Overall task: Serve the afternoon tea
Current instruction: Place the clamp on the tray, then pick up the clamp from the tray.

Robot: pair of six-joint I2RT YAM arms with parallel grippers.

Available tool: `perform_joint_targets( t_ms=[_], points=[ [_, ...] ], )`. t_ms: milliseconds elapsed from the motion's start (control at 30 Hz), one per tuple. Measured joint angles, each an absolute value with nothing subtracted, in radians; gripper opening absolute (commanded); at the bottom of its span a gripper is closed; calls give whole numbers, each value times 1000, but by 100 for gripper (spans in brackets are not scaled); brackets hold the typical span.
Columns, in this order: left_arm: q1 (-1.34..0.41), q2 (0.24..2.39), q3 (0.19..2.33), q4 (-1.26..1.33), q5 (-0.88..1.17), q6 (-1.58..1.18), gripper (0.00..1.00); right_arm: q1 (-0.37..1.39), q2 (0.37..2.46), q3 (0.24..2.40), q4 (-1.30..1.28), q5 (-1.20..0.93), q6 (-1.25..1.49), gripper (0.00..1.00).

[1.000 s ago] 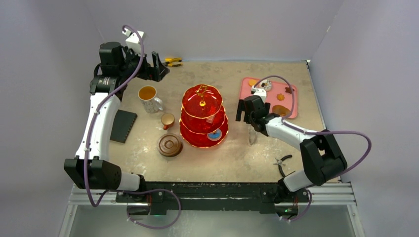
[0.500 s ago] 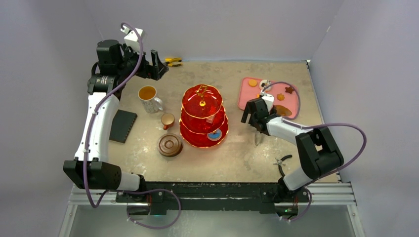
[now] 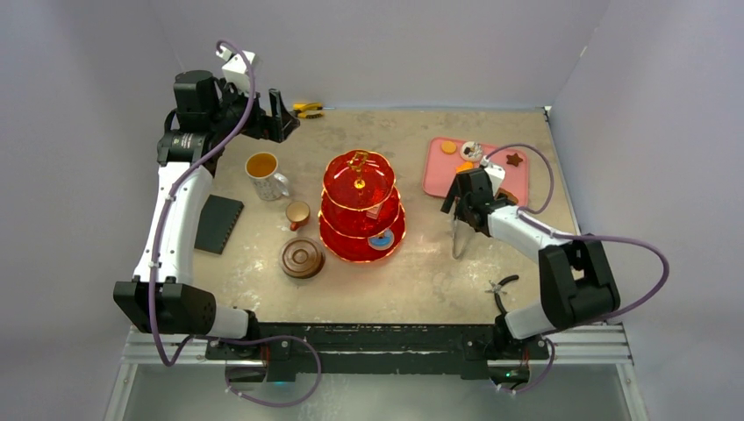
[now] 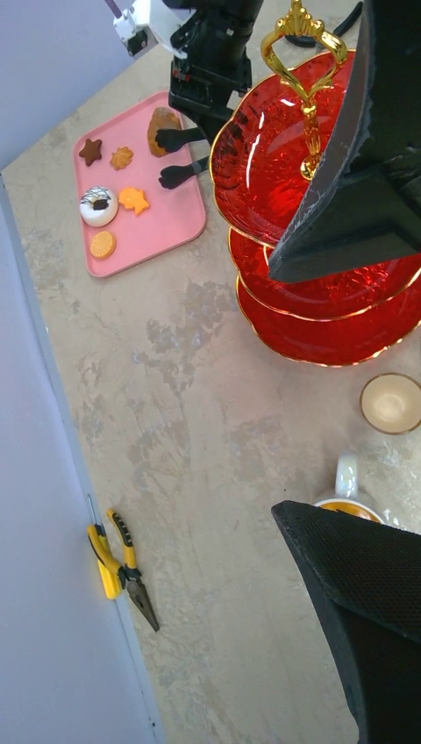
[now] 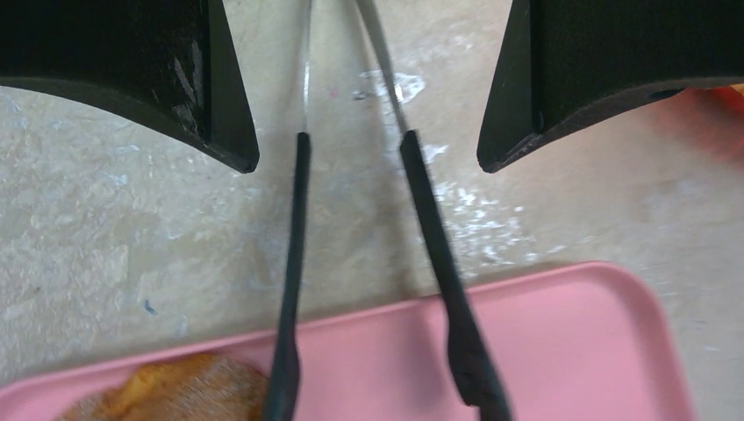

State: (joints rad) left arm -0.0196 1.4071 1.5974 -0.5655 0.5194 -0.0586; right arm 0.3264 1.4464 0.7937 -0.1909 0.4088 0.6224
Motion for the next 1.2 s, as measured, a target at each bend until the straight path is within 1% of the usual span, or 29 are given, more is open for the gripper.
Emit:
perform_joint_targets(
  t_ms=[200, 267, 500, 700, 767, 800, 900, 1100, 1200],
  points=[
    [-20, 1407, 1597, -566, 519, -59, 94, 302, 1523, 793, -184, 389, 626, 99],
    [-20, 1407, 1597, -566, 519, -59, 94, 302, 1549, 794, -167, 378, 622, 96],
    [-20, 1407, 1597, -566, 516, -58, 94, 303, 1629, 830, -133, 386, 602, 74],
    [-20, 1407, 1600, -567, 513, -56, 94, 303, 1628, 836, -132, 428, 577, 55],
    [-20, 1407, 1602, -567, 512, -56, 94, 303, 1611, 836, -138, 429, 561, 45],
    [-20, 1407, 1602, -567, 513, -56, 94, 303, 1596, 836, -140, 429, 552, 42],
    [-20, 1407, 1603, -567, 513, -56, 94, 303, 1561, 836, -139, 428, 525, 40],
    [-20, 1407, 1603, -568, 513, -56, 94, 302, 1555, 859, -145, 408, 476, 40],
    [-20, 1407, 1603, -569, 513, -56, 94, 297, 1580, 905, -159, 382, 462, 40]
  ],
)
